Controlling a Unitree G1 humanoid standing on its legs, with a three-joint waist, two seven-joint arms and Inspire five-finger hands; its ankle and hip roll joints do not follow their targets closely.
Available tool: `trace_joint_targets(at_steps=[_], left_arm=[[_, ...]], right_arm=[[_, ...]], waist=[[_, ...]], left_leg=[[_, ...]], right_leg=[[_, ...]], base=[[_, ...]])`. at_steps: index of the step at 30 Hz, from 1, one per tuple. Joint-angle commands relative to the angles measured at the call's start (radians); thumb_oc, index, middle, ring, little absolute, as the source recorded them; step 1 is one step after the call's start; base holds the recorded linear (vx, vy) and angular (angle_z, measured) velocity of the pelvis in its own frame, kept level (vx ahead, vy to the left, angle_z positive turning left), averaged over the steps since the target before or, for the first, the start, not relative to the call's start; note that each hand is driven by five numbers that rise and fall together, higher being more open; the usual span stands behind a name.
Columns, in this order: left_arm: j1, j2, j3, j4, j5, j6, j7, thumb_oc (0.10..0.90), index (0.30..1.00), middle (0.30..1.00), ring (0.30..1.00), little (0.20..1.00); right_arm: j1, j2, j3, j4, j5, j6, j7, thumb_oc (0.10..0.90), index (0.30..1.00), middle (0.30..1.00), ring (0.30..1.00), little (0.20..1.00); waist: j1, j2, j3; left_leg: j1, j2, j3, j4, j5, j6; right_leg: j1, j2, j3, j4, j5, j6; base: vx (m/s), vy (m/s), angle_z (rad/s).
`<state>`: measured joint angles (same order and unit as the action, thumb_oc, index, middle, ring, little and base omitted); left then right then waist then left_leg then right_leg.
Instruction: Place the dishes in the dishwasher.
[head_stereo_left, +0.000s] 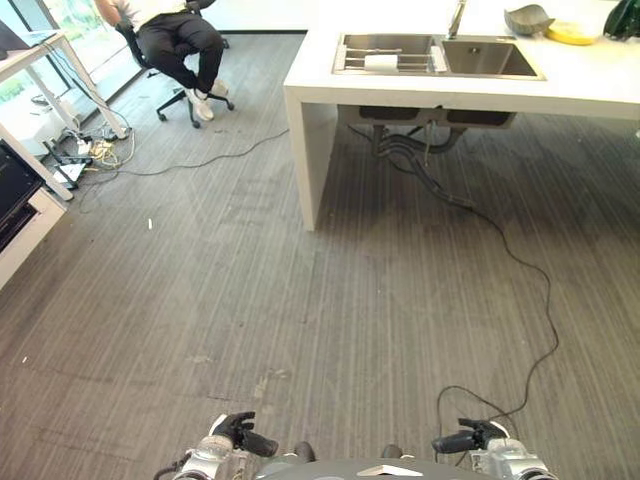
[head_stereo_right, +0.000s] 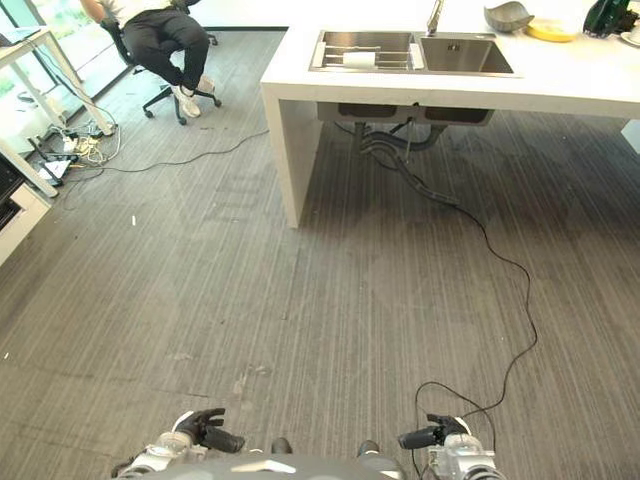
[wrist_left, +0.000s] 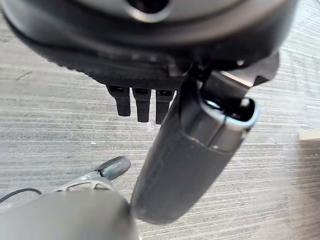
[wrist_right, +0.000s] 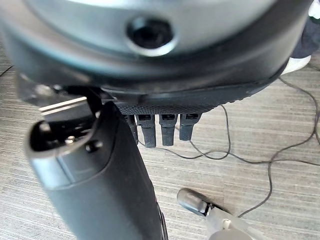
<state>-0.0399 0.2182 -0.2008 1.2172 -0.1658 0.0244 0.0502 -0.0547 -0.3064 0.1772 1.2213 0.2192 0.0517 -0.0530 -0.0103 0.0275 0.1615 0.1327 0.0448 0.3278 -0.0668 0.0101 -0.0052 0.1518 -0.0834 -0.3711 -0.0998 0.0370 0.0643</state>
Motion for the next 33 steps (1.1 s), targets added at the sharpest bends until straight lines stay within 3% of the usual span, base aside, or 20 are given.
trace_joint_targets(at_steps=[1,9,16,27,33], left_arm=[[-0.058,-0.012,0.009,0.063,-0.030,-0.019,-0.007,0.800,0.900,0.900,0.900,0.900],[-0.019,-0.033,0.041,0.157,-0.026,0.011,-0.043,0.800,0.900,0.900,0.900,0.900],[0.005,-0.027,0.027,0.183,0.058,0.017,-0.048,0.800,0.900,0.900,0.900,0.900],[-0.015,-0.004,0.020,0.134,0.053,0.007,-0.016,0.800,0.900,0.900,0.900,0.900],[-0.074,-0.009,0.013,0.002,-0.047,-0.019,0.015,0.800,0.900,0.900,0.900,0.900]], right_arm=[[-0.077,-0.003,0.018,0.063,0.002,-0.024,-0.007,0.800,0.900,0.900,0.900,0.900],[-0.040,0.031,0.044,0.122,-0.043,0.003,0.022,0.800,0.900,0.900,0.900,0.900],[-0.007,0.044,0.044,0.152,-0.067,0.013,0.032,0.800,0.900,0.900,0.900,0.900],[-0.020,0.034,0.026,0.114,-0.033,0.004,0.020,0.800,0.900,0.900,0.900,0.900],[-0.072,0.007,-0.001,0.031,0.027,-0.008,-0.013,0.800,0.900,0.900,0.900,0.900]], waist=[[0.010,-0.021,-0.013],[-0.002,-0.025,-0.026],[-0.004,-0.024,-0.030],[-0.001,-0.027,-0.032],[0.010,-0.034,-0.012]], left_leg=[[-0.007,0.067,-0.048,-0.020,0.011,-0.109],[0.003,0.072,-0.039,-0.020,0.007,-0.111],[0.004,0.071,-0.038,-0.020,0.002,-0.110],[0.004,0.062,-0.049,-0.020,-0.006,-0.106],[0.002,0.033,-0.056,-0.020,-0.017,-0.086]], right_leg=[[-0.035,-0.090,0.002,0.013,-0.003,0.119],[-0.028,-0.085,0.002,0.013,-0.008,0.114],[-0.027,-0.086,0.001,0.013,-0.010,0.115],[-0.022,-0.093,-0.001,0.013,-0.006,0.120],[-0.030,-0.120,-0.006,0.013,0.024,0.135]], base=[[0.04,-0.024,-0.06],[0.04,-0.014,-0.06],[0.02,0.000,0.00],[0.00,0.000,0.00],[-0.03,0.053,0.00]])
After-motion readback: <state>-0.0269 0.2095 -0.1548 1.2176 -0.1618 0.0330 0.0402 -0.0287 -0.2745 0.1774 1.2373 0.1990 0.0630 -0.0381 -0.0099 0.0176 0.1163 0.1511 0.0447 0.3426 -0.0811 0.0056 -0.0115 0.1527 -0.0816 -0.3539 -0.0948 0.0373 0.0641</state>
